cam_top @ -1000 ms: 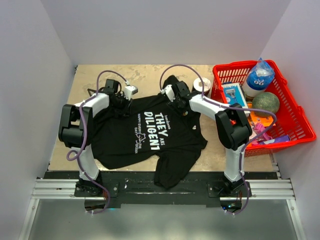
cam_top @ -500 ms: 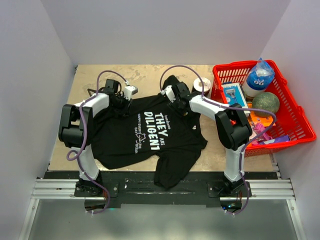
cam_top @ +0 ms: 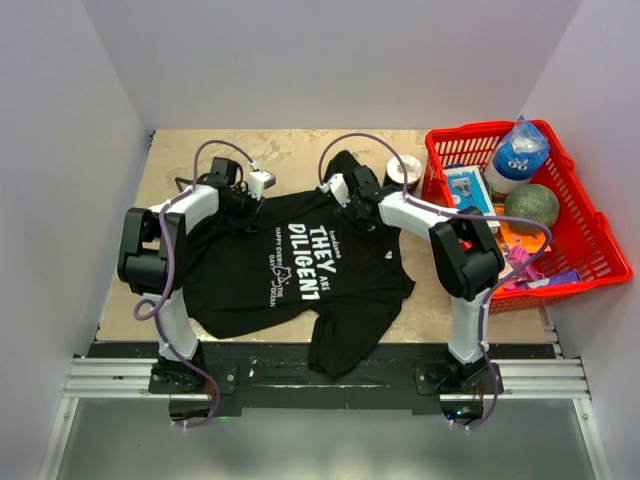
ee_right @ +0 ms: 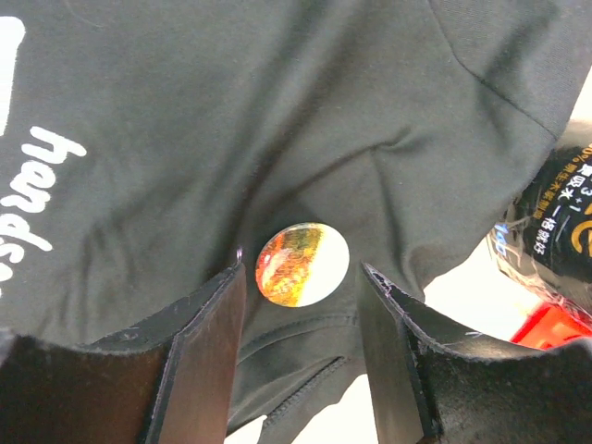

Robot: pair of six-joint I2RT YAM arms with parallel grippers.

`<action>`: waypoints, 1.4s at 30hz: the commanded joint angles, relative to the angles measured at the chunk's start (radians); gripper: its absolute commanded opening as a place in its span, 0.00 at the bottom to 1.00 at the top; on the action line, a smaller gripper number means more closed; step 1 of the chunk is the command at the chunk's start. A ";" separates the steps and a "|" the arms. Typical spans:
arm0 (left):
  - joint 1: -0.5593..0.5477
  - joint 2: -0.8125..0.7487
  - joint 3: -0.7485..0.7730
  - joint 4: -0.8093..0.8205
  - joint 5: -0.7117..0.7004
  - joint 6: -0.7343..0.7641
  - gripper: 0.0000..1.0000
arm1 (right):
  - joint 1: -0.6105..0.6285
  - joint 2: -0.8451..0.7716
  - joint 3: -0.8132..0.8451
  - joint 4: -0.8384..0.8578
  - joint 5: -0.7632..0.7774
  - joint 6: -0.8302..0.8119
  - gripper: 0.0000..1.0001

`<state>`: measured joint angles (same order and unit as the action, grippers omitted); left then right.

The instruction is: Remove the brooch from the garment

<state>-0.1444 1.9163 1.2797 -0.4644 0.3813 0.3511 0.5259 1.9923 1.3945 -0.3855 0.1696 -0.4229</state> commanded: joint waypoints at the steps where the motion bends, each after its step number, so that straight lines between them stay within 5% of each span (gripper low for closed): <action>1: 0.002 0.004 0.035 0.000 0.010 0.000 0.26 | 0.008 -0.007 0.011 0.016 -0.007 -0.007 0.54; 13: 0.003 0.003 0.029 -0.003 0.005 0.006 0.26 | 0.005 0.014 0.009 0.057 0.103 -0.057 0.53; 24: 0.003 0.007 0.033 -0.006 0.007 0.008 0.26 | 0.014 0.017 0.009 0.008 -0.019 -0.045 0.52; 42: 0.005 0.007 0.033 -0.042 -0.015 0.017 0.26 | -0.009 0.025 0.040 0.022 0.123 -0.020 0.38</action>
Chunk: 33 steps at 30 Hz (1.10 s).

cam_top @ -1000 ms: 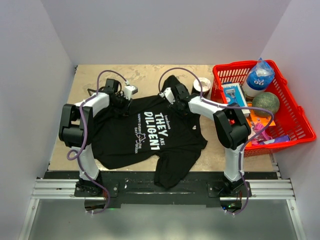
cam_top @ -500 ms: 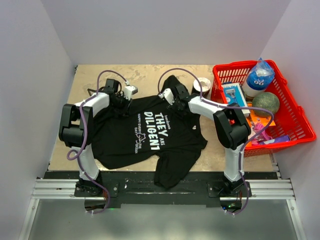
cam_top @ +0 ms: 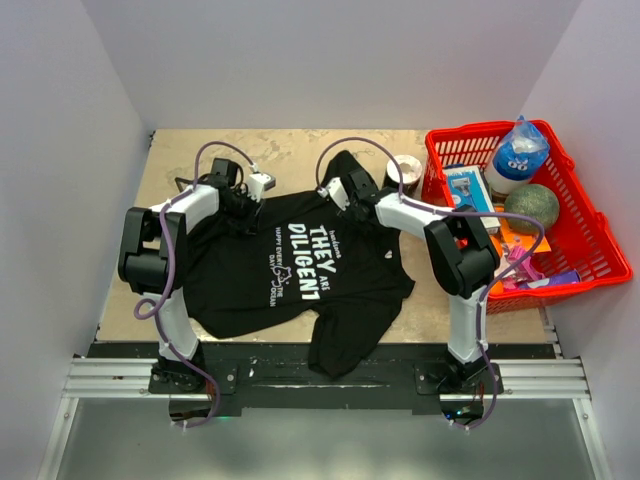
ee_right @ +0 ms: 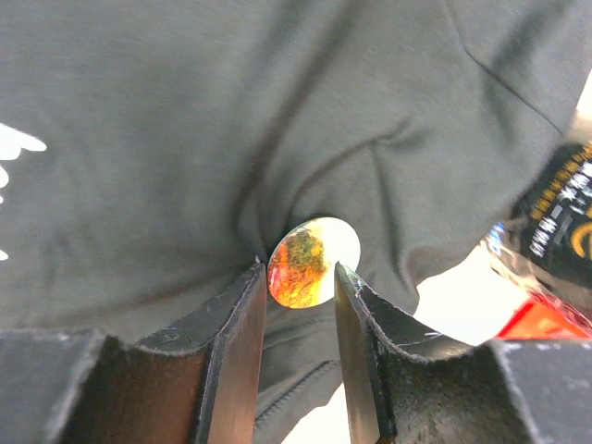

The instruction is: Remove the brooch from the garment

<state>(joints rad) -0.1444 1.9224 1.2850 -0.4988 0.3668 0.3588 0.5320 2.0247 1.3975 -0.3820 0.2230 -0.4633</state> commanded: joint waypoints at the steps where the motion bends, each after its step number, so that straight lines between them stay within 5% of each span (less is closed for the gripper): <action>1: 0.005 0.001 0.027 -0.007 0.001 0.011 0.26 | -0.017 -0.011 0.043 0.018 0.072 0.020 0.38; 21: 0.005 0.012 0.040 -0.021 0.018 0.011 0.27 | -0.055 -0.009 0.115 0.005 0.052 0.048 0.36; 33: 0.005 0.021 0.050 -0.026 0.032 0.008 0.27 | -0.072 0.011 0.120 -0.015 0.026 0.029 0.13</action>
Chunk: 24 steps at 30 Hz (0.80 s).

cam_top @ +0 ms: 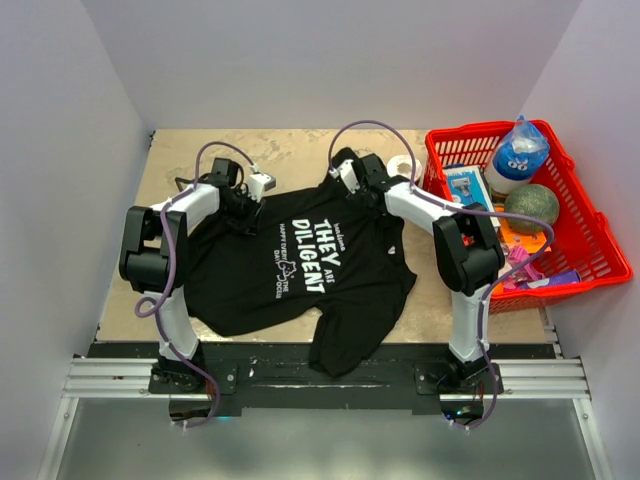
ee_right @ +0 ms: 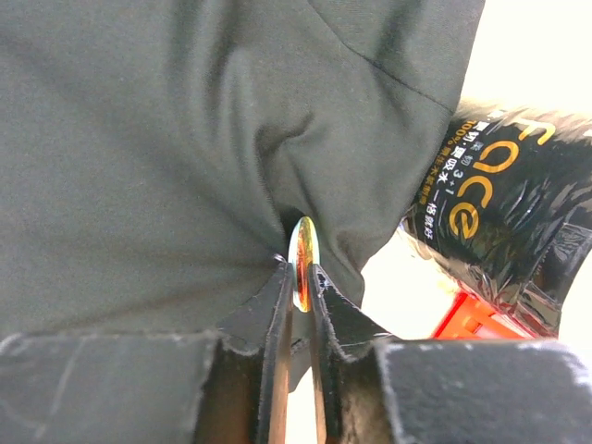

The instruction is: Remove the brooch from the garment

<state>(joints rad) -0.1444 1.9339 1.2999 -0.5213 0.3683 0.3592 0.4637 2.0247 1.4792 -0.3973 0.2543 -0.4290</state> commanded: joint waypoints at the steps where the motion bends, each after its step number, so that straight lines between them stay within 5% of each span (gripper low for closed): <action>1: 0.005 0.010 0.035 -0.003 0.032 0.006 0.26 | -0.005 0.011 0.038 0.002 -0.006 -0.011 0.12; 8: 0.005 0.022 0.044 0.000 0.047 0.000 0.27 | -0.005 0.052 0.105 -0.060 -0.035 -0.082 0.00; 24: 0.011 -0.052 0.006 0.020 0.123 -0.042 0.26 | 0.104 0.022 0.213 -0.451 -0.009 -0.194 0.00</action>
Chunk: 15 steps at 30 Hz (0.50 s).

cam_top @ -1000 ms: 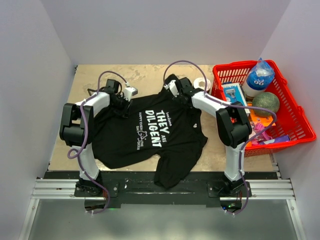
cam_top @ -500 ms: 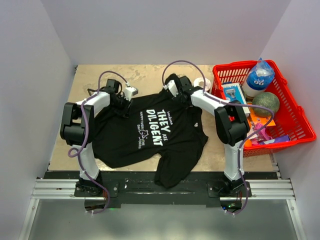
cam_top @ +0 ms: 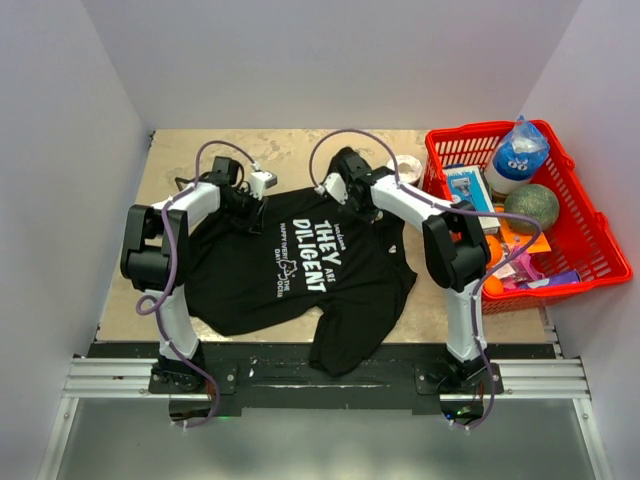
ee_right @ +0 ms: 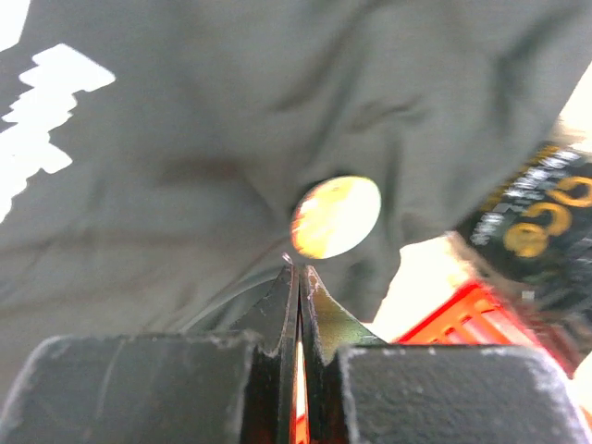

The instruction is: Remove the brooch from the garment

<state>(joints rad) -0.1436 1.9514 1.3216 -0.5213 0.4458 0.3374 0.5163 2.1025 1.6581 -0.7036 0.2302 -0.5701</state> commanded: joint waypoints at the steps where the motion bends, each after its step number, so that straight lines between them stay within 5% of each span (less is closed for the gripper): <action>1: 0.015 -0.087 -0.030 0.021 0.047 -0.023 0.26 | 0.077 -0.059 0.023 -0.149 0.026 -0.045 0.00; 7: 0.032 -0.186 -0.105 0.069 0.086 -0.064 0.26 | 0.010 -0.059 0.115 -0.163 -0.090 0.133 0.06; 11: 0.032 -0.239 -0.140 0.076 0.116 -0.077 0.27 | -0.061 -0.102 0.098 -0.111 -0.130 0.020 0.28; 15: 0.029 -0.275 -0.193 0.090 0.128 -0.008 0.29 | -0.131 -0.249 -0.090 0.062 -0.316 -0.270 0.56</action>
<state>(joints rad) -0.1173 1.7309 1.1725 -0.4664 0.5255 0.2836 0.4427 2.0312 1.6829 -0.7898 0.0845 -0.5938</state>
